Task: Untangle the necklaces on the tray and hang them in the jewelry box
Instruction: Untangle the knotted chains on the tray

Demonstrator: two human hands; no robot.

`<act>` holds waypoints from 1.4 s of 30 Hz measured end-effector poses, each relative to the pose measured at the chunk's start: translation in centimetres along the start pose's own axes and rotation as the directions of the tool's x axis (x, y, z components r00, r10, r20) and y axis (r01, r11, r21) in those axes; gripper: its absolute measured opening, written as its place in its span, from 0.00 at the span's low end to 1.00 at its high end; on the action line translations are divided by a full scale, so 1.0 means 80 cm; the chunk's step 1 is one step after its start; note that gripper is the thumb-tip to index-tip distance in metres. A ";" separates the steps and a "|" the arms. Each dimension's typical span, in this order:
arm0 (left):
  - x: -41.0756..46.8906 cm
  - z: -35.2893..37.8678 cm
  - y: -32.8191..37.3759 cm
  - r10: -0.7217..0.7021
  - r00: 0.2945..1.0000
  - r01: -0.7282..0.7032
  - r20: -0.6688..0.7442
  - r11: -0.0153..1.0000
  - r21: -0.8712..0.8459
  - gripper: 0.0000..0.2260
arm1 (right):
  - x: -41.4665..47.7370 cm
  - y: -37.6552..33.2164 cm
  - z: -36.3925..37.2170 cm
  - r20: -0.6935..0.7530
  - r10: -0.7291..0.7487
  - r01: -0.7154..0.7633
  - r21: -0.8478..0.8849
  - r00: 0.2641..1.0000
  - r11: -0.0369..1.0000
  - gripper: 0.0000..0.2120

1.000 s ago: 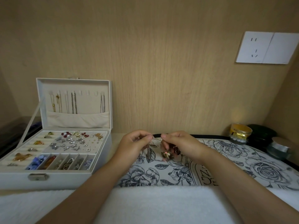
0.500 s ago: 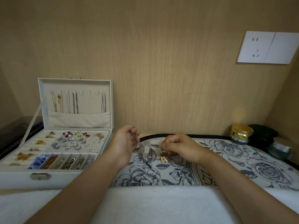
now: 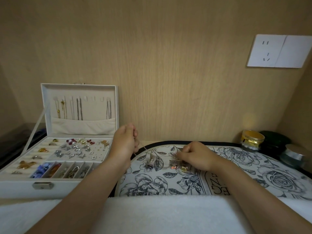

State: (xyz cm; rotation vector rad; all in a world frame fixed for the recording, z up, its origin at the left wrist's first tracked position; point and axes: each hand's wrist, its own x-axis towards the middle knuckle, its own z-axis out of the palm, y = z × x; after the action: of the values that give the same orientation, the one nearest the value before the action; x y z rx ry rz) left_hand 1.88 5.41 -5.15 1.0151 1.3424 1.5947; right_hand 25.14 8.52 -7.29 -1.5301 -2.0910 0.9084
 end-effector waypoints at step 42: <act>-0.001 0.012 0.001 -0.245 0.963 0.256 0.117 0.962 -0.093 0.14 | -0.012 -0.025 0.010 -0.153 -0.170 0.167 -0.035 0.973 0.985 0.06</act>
State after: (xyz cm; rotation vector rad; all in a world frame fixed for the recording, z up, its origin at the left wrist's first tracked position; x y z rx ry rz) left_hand 2.82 5.70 -4.99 0.8164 1.2458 1.3888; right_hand 23.55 7.04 -6.44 -1.3625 -2.0862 0.6843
